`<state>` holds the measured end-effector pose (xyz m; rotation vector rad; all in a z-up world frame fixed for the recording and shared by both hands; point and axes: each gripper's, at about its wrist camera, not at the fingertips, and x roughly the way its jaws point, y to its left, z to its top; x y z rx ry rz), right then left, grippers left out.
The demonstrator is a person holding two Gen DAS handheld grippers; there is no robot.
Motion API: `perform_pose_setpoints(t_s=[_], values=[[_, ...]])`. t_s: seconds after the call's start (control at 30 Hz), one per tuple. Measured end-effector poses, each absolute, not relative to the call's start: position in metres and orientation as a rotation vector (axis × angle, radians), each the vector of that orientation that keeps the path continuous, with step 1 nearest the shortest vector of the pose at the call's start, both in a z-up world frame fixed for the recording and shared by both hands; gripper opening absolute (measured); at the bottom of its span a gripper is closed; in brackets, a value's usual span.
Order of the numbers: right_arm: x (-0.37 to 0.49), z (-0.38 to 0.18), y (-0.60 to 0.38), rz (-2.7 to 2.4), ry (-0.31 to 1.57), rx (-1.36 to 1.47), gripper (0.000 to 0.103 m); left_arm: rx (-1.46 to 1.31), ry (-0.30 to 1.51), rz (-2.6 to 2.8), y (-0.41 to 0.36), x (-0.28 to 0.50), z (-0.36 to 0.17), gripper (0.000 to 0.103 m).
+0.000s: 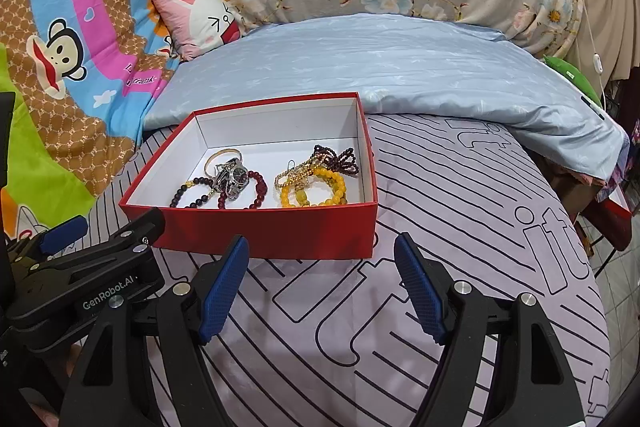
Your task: Organize jewelry
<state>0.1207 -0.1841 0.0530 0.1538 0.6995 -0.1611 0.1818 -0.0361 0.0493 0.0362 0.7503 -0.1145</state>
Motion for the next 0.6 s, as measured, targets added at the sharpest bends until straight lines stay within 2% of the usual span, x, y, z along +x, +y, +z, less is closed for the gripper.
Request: perform_pose_setpoints(t_s=[0.6], values=[[0.1208,0.0513,-0.1856,-0.172,0.692,0.169,0.076,0.06,0.742,-0.099,-0.0384,0.1824,0.0472,0.096]])
